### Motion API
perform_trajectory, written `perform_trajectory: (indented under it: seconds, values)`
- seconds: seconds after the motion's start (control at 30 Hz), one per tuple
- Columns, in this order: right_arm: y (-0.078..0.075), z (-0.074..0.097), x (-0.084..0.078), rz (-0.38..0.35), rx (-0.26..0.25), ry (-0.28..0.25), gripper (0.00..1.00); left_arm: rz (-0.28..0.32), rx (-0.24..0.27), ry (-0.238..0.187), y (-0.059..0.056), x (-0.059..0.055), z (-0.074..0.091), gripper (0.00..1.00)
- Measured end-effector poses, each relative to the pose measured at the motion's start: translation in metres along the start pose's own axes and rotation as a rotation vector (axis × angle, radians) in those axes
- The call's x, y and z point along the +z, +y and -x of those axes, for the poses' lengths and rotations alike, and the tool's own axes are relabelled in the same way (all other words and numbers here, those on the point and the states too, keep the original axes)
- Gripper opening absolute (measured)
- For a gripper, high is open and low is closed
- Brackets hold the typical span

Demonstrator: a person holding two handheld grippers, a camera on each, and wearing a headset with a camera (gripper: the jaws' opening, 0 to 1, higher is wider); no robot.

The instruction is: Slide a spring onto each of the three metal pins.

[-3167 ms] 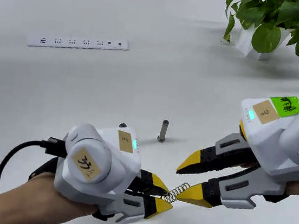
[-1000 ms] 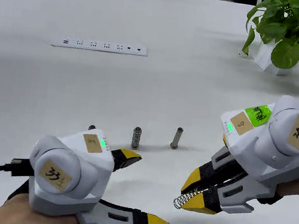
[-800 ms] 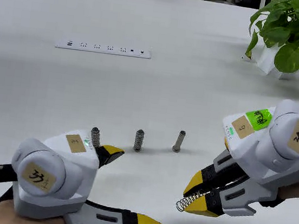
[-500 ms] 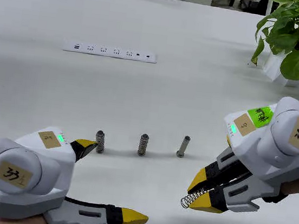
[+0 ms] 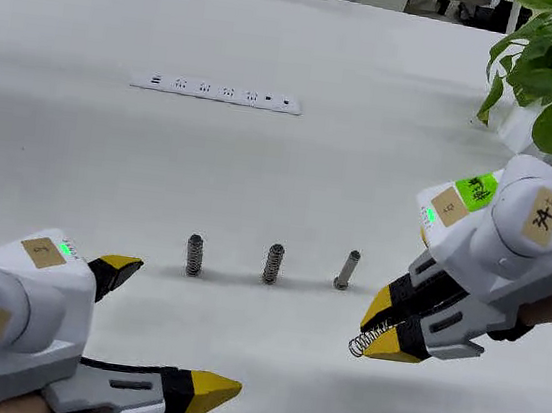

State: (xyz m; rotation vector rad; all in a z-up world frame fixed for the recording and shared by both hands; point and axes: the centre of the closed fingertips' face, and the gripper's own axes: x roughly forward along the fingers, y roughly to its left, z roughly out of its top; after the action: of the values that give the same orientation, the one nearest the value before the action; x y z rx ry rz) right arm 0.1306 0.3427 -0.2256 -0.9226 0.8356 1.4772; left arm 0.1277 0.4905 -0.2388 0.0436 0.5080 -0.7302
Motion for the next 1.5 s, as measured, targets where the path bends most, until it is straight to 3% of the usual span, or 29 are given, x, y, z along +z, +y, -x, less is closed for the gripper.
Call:
perform_trajectory:
  seconds: [0.2,0.37,0.43,0.47,0.63,1.17,1.5]
  values:
    - [-0.017,0.005,-0.007,0.027,-0.014,0.053,0.12,0.013,0.032,0.007,0.006,-0.006,0.005,1.0]
    - [-0.034,0.014,-0.014,0.059,-0.046,0.112,0.12,0.034,0.043,-0.008,0.008,-0.004,0.007,1.0]
    - [-0.039,0.017,-0.012,0.062,-0.05,0.116,0.12,0.029,0.044,-0.006,0.007,-0.003,0.006,1.0]
    - [-0.049,0.016,-0.013,0.061,-0.053,0.117,0.12,0.022,0.04,-0.001,0.005,-0.004,0.006,1.0]
    - [-0.061,0.023,-0.012,0.078,-0.071,0.135,0.12,0.002,0.034,0.01,0.002,-0.005,0.004,1.0]
    - [-0.094,0.028,-0.007,0.161,-0.08,0.223,0.12,0.022,0.036,-0.004,0.0,-0.005,0.002,1.0]
    - [-0.097,0.022,-0.003,0.187,-0.057,0.264,0.12,0.039,0.036,-0.012,0.0,-0.005,0.0,1.0]
